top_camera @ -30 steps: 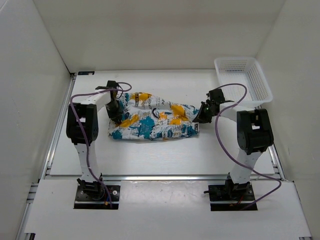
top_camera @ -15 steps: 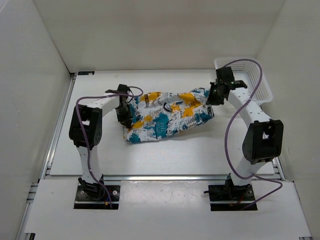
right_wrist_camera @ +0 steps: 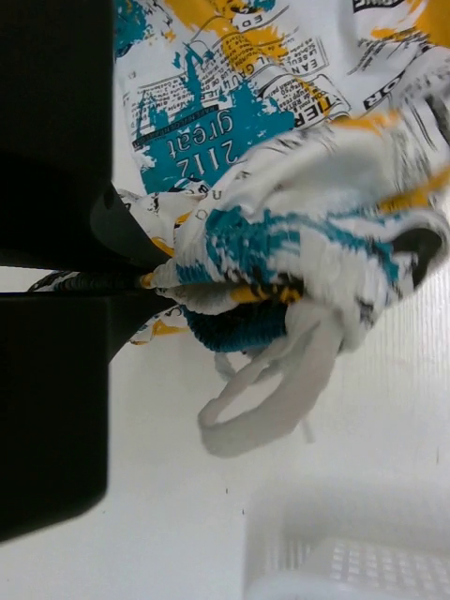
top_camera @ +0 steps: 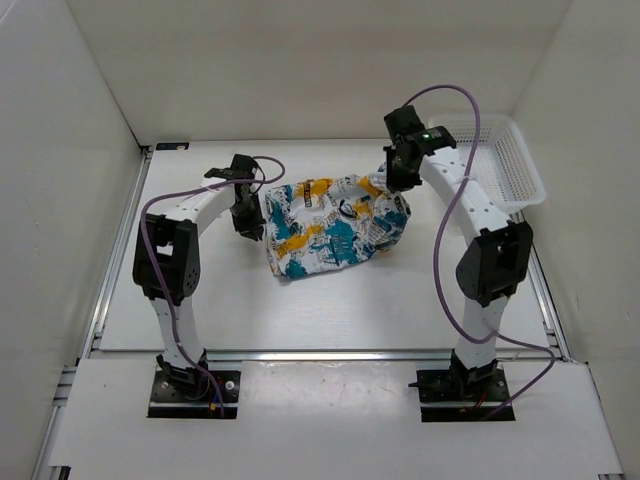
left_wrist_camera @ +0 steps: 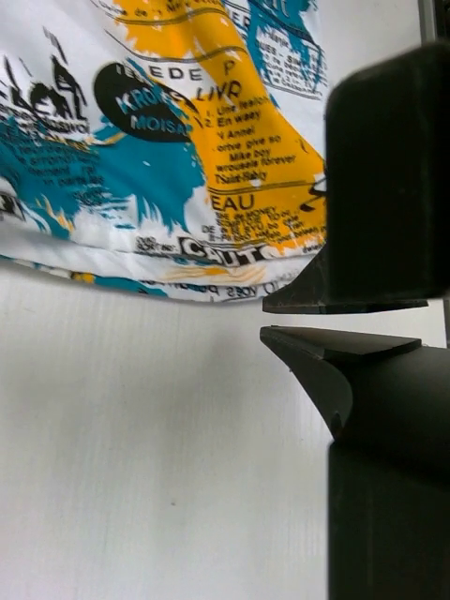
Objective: Fold and stack the shorts
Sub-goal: Fold the shorts
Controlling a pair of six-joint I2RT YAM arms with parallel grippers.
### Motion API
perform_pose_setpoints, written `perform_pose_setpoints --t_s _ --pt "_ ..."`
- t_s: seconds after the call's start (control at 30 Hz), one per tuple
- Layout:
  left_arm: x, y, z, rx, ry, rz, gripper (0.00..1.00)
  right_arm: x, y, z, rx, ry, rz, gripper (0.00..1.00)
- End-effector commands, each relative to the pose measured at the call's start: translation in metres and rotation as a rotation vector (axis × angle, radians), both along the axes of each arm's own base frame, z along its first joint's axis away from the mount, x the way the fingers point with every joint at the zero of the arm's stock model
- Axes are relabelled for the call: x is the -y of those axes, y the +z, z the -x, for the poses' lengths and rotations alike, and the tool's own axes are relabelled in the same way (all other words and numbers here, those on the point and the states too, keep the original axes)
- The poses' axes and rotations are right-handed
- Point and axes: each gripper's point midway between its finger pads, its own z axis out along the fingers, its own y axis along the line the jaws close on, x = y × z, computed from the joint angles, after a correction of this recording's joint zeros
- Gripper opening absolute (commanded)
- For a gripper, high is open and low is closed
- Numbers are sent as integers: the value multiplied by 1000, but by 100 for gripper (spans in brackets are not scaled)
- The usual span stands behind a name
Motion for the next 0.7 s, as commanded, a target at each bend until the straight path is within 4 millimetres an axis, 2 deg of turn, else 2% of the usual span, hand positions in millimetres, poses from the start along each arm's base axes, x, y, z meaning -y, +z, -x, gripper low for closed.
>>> perform_pose_setpoints --t_s 0.0,0.03,0.07,0.1,0.17,0.33,0.47,0.63,0.67 --pt "1 -1 -18 27 -4 -6 22 -19 1 0 -10 12 29 0" --pt "2 -4 -20 23 -4 -8 22 -26 1 1 -14 18 26 0" --pt "2 -9 -21 21 -4 -8 18 -42 8 -1 9 39 10 0" --pt "3 -13 -24 15 -4 -10 14 -52 1 0 -10 61 5 0" --pt "1 -13 -31 28 5 -6 11 -75 1 0 -3 93 -4 0" --pt "-2 -35 -37 -11 21 26 11 -110 1 4 0 143 -44 0" --pt "2 -38 -40 -2 6 45 11 -132 -6 9 -15 177 -92 0" --pt "3 -44 -43 -9 8 71 11 -176 -4 5 11 240 -219 0" --pt "2 -52 -38 -30 8 66 11 -189 -9 7 -2 255 -243 0"
